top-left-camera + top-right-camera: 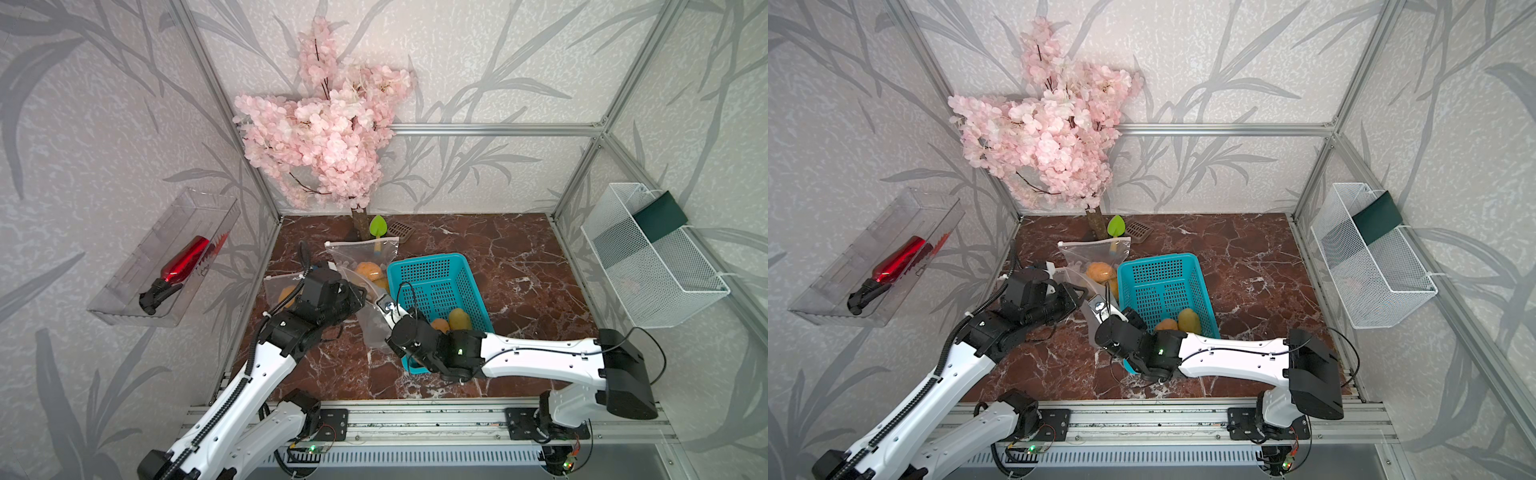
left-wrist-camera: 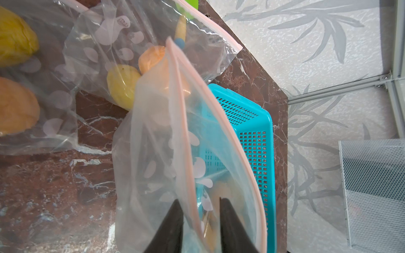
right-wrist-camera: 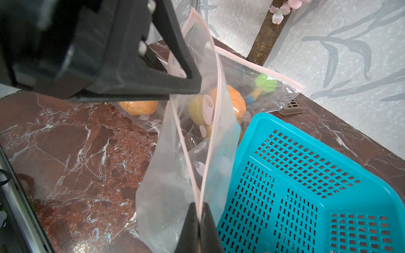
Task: Put the potatoes into a zipper bag and zip it
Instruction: Open the zipper of the food storage bag.
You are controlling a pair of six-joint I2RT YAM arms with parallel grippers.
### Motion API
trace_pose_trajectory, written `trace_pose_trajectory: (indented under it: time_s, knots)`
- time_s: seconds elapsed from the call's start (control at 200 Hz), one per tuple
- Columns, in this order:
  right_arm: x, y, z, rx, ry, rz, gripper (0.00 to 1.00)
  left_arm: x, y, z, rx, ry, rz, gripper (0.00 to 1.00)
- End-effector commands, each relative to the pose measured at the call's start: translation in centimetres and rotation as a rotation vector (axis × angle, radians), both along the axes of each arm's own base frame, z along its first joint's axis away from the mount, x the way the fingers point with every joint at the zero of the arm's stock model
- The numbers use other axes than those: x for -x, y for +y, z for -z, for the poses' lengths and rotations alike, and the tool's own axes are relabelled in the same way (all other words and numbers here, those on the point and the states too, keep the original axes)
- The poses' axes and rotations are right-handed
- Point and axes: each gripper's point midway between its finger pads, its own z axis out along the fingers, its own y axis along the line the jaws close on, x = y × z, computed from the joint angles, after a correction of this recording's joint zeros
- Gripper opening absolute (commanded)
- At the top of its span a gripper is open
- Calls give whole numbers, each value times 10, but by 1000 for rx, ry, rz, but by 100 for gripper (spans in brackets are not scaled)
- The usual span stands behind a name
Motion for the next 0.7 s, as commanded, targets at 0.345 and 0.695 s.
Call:
trace_pose_trajectory:
  time_s: [0.345, 0.695]
  knots:
    - [17, 9, -19, -74, 12, -109, 56, -1, -2, -2, -2, -3, 6, 0]
    - [-5, 14, -35, -141, 128, -143, 61, 0, -5, -5, -18, 0, 26, 0]
